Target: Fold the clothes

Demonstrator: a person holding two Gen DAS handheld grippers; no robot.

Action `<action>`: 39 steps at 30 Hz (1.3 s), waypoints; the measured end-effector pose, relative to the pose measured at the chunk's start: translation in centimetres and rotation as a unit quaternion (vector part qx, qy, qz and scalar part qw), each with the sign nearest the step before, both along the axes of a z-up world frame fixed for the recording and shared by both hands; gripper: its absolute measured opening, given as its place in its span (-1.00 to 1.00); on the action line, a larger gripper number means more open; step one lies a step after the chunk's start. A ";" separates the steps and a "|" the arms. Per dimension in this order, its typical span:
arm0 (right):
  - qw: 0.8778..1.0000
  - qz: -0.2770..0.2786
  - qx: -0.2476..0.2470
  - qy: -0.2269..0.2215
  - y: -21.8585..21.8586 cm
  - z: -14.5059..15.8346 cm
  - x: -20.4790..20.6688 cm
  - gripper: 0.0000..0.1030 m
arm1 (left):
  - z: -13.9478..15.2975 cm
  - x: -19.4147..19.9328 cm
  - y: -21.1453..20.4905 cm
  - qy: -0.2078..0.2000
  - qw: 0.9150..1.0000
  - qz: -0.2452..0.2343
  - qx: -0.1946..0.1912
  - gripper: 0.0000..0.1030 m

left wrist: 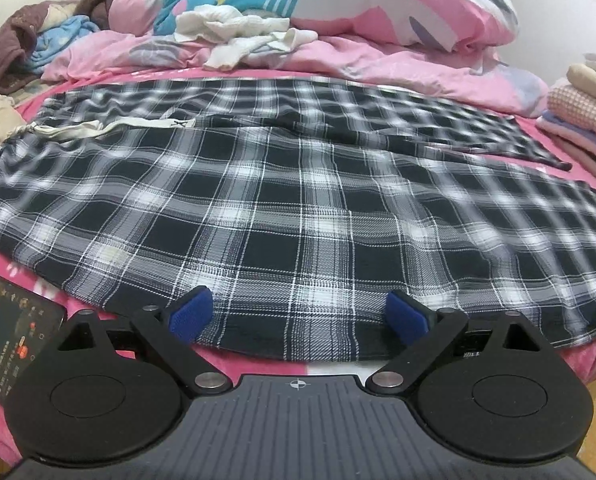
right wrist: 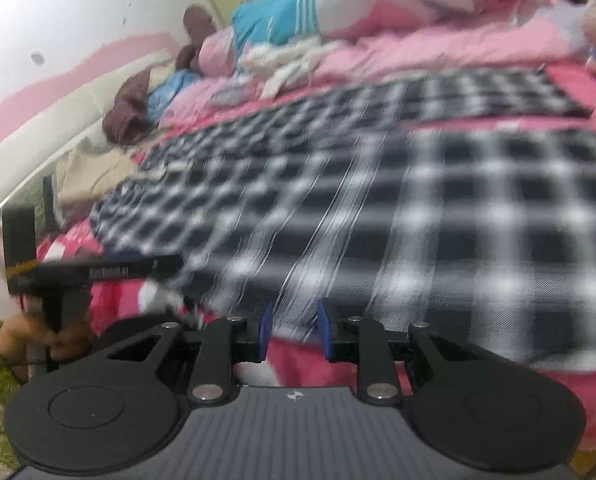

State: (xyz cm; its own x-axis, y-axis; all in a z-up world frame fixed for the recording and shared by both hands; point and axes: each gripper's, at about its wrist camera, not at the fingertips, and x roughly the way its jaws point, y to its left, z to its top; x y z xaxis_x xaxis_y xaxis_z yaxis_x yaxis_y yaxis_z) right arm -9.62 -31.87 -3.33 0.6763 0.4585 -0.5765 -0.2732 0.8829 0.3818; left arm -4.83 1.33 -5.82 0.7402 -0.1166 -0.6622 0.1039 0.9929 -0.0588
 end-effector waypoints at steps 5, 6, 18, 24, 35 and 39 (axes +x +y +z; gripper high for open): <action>0.996 -0.083 0.023 -0.017 -2.6 0.6 1.5 -0.48 | 0.1 0.1 0.0 0.004 1.000 0.002 0.000 0.84; 0.995 -0.101 0.023 -0.015 -3.1 0.4 1.7 -0.48 | 0.1 0.2 0.0 0.004 1.000 0.003 -0.001 0.84; 0.950 -0.305 -0.029 0.056 -8.4 -1.6 -1.7 -0.50 | 0.0 0.2 0.0 0.004 1.000 0.003 -0.002 0.85; 0.950 -0.295 -0.097 0.036 -6.4 -0.3 -1.9 -0.47 | 0.0 0.3 0.1 0.006 1.000 0.004 -0.003 0.86; 0.961 -0.168 -0.209 -0.062 2.2 1.7 -1.4 -0.46 | 0.1 0.1 0.2 0.009 1.000 0.010 -0.002 0.86; 0.967 -0.128 -0.206 -0.077 4.7 1.7 -1.1 -0.44 | 0.1 0.0 0.1 0.010 1.000 0.011 -0.002 0.86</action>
